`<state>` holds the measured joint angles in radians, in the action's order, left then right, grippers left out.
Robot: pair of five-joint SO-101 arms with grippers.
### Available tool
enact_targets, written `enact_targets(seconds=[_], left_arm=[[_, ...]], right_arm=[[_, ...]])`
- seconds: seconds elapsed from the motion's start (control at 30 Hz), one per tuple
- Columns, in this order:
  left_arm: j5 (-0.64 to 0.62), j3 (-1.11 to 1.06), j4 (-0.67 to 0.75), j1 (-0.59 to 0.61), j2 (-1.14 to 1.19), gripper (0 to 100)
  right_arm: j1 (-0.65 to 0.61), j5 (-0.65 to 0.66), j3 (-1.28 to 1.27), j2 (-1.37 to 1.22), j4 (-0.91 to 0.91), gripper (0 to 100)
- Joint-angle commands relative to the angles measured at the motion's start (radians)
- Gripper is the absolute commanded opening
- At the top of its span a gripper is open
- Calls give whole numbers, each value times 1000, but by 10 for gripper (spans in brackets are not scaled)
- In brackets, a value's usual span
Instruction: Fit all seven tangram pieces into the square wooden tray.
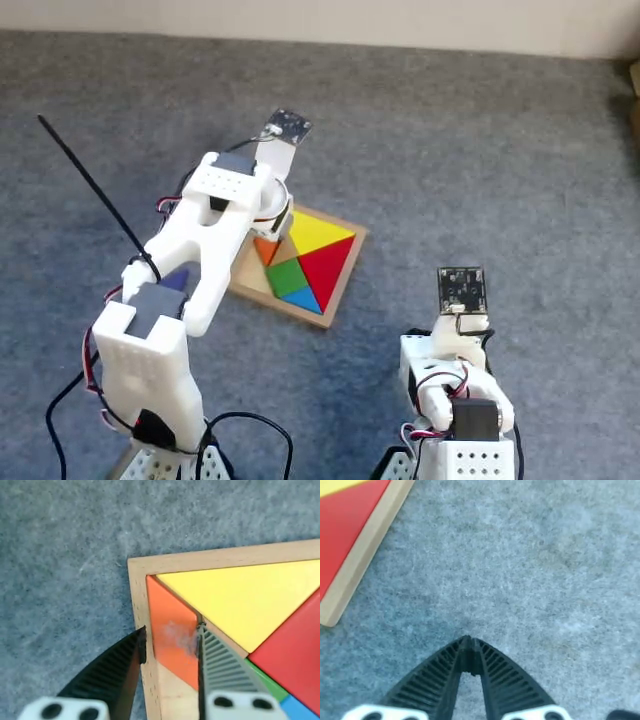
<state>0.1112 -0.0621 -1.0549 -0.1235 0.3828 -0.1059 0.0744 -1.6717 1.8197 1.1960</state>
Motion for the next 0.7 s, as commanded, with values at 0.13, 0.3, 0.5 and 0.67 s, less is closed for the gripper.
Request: enact_targets(seconds=[0.13,0.3,0.5,0.67], left_arm=[[-5,10,-32,30,-134,164],[-5,-2,-100,30,-291,164],[-5,-2,-212,50,-380,164],[3,-2,-302,148,-424,164]], right_arm=[[12,-3,-110,5,-2,5],[12,-3,-110,5,-2,5],[12,-3,-110,5,-2,5],[12,-3,-110,5,-2,5]])
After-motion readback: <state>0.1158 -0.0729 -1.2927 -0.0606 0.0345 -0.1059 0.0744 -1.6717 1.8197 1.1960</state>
